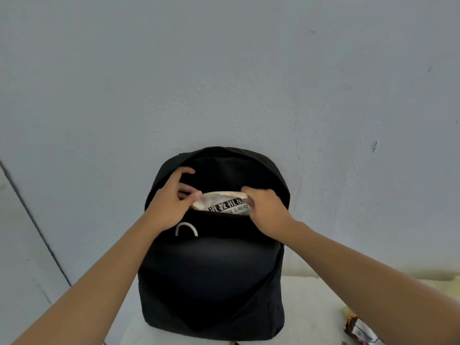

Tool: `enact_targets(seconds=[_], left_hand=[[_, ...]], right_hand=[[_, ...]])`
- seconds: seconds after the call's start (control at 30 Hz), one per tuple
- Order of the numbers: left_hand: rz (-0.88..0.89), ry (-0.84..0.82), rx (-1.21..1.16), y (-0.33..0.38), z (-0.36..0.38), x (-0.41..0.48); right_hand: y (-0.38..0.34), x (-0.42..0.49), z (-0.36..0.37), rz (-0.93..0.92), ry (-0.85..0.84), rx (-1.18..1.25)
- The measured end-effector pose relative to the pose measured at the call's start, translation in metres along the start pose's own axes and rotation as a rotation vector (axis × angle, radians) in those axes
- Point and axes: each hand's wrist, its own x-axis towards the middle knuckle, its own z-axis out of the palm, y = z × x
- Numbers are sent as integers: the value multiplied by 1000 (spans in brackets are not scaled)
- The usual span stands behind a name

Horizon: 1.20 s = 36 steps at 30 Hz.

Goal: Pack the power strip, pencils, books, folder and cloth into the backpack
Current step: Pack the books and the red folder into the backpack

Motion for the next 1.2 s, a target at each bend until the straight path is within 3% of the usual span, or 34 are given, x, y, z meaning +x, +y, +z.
enact_targets(seconds=[0.13, 0.2, 0.33, 0.47, 0.53, 0.67, 0.73, 1.03, 1.2], left_hand=[[127, -113, 116, -11, 1, -4], [174, -75, 153, -9, 9, 0], [193, 20, 160, -1, 23, 17], [232, -141, 217, 1, 38, 24], [279, -170, 264, 4, 46, 28], [285, -185, 488, -2, 55, 32], [265, -189, 632, -4, 57, 30], [189, -310, 508, -7, 48, 17], [220, -188, 446, 8, 43, -6]], right_hand=[[15, -3, -2, 129, -37, 45], [16, -2, 1, 161, -109, 40], [19, -6, 4, 196, -75, 26], [14, -15, -1, -52, 175, -108], [16, -10, -4, -163, 219, -211], [24, -2, -1, -41, -61, -396], [27, -6, 5, -28, -111, -409], [30, -18, -4, 43, -248, -215], [32, -51, -8, -55, -63, -9]])
